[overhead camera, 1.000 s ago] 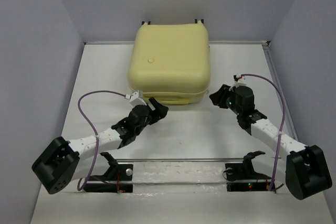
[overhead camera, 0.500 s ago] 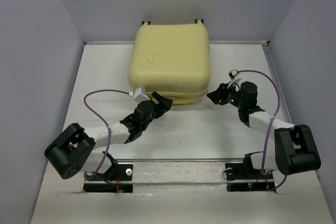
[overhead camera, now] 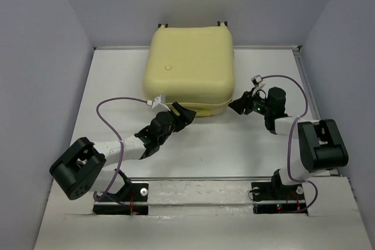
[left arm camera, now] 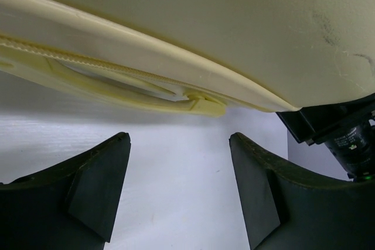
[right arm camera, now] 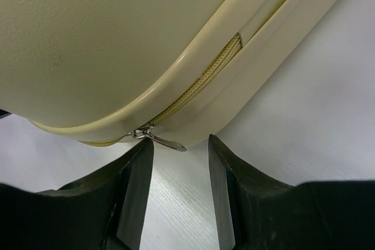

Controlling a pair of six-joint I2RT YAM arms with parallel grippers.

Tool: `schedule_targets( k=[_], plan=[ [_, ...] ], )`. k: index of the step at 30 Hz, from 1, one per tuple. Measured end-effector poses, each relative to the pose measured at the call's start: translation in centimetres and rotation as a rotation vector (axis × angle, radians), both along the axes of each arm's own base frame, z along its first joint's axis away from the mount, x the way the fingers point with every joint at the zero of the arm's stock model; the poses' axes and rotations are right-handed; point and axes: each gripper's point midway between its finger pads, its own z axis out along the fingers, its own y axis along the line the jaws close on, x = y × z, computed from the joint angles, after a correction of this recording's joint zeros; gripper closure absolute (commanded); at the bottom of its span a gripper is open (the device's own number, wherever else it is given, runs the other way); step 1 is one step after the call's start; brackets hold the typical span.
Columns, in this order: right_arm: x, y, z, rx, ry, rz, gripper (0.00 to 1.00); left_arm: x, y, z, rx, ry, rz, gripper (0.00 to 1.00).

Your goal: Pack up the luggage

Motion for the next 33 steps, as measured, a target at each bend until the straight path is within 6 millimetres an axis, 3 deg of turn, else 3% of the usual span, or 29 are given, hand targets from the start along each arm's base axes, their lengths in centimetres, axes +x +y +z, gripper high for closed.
schedule_targets(
  k=[5,8,11,18,23,29,33],
  plan=[
    [0.0,0.3,0.0,0.019,-0.005,0.031,0.52,-1.1,-1.0,-0.2,0.027,-0.004,-0.055,0.23],
    [0.0,0.4,0.0,0.03,-0.009,0.047,0.57,-1.5,-1.7,0.1,0.04,-0.016,-0.082,0.23],
    [-0.1,0.8,0.1,0.062,-0.009,0.074,0.71,-1.3,-2.7,1.4,0.045,-0.043,-0.107,0.23],
    [-0.5,1.5,0.7,0.137,0.004,0.112,0.92,0.3,-4.8,5.3,0.033,-0.127,-0.131,0.23],
    [-0.8,1.6,0.9,0.163,0.006,0.115,0.93,1.1,-5.7,6.2,0.055,-0.154,-0.144,0.23],
    [-1.3,1.6,1.0,0.18,0.02,0.083,0.93,2.1,-7.1,5.5,0.124,-0.145,-0.172,0.23],
    [-1.8,2.2,1.1,0.101,0.024,-0.013,0.93,2.5,-7.5,5.4,0.177,-0.138,-0.186,0.23]
  ],
)
